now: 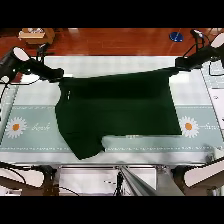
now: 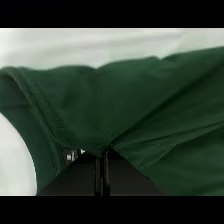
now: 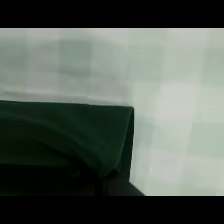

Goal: Fold the shirts.

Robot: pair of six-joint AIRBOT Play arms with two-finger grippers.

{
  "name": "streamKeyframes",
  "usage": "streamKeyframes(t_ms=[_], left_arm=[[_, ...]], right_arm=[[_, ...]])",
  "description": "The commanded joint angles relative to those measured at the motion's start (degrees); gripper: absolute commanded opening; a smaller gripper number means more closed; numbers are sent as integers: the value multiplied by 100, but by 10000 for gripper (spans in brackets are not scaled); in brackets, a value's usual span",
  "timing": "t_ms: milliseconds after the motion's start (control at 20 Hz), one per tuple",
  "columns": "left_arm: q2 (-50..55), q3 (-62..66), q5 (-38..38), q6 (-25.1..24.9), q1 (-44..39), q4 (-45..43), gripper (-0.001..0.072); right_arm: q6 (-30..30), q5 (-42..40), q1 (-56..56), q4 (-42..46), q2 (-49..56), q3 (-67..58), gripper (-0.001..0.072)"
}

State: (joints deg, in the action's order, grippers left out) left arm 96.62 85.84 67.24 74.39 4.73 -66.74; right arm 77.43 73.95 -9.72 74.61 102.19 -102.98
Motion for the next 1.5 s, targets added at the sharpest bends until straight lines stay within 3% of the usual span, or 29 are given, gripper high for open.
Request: streamKeyframes(t_ms=[0, 500, 550, 600, 700, 750, 900, 1050, 1150, 1300, 1450], left_arm=[[42, 9, 542, 133, -2, -120, 20], [428, 11, 695, 330, -289, -120, 24], [415, 11, 723, 339, -249, -120, 90], [396, 15, 769, 345, -223, -122, 213], [323, 81, 931, 330, -149, -129, 654], [269, 168, 1145, 271, -72, -160, 693], [-164, 356, 1775, 225, 420, -575, 693], [-920, -20, 1915, 232, 1191, -474, 691], [-1635, -1093, 1906, 52, 1768, -258, 690], [-2763, -3491, 1644, -61, 2496, 634, 689], [-3729, -5298, 1222, -452, 2706, 1537, 671]], right_arm=[[96, 476, 39, 44, 50, 2, 31], [118, 533, 155, 306, 378, 2, 33], [116, 540, 155, 236, 378, 2, 36], [109, 553, 155, 153, 378, 2, 112], [-133, 772, 138, 101, 339, -48, 388], [-140, 848, 68, 70, 267, -120, 436], [-98, 1169, -306, 671, -291, -323, 437], [160, 1539, -1045, 1110, -907, -52, 431], [186, 1545, -1532, 848, -1392, 739, 396], [-57, 973, -2050, 214, -2295, 2590, 398], [-411, 361, -2208, -271, -2920, 4046, 402]])
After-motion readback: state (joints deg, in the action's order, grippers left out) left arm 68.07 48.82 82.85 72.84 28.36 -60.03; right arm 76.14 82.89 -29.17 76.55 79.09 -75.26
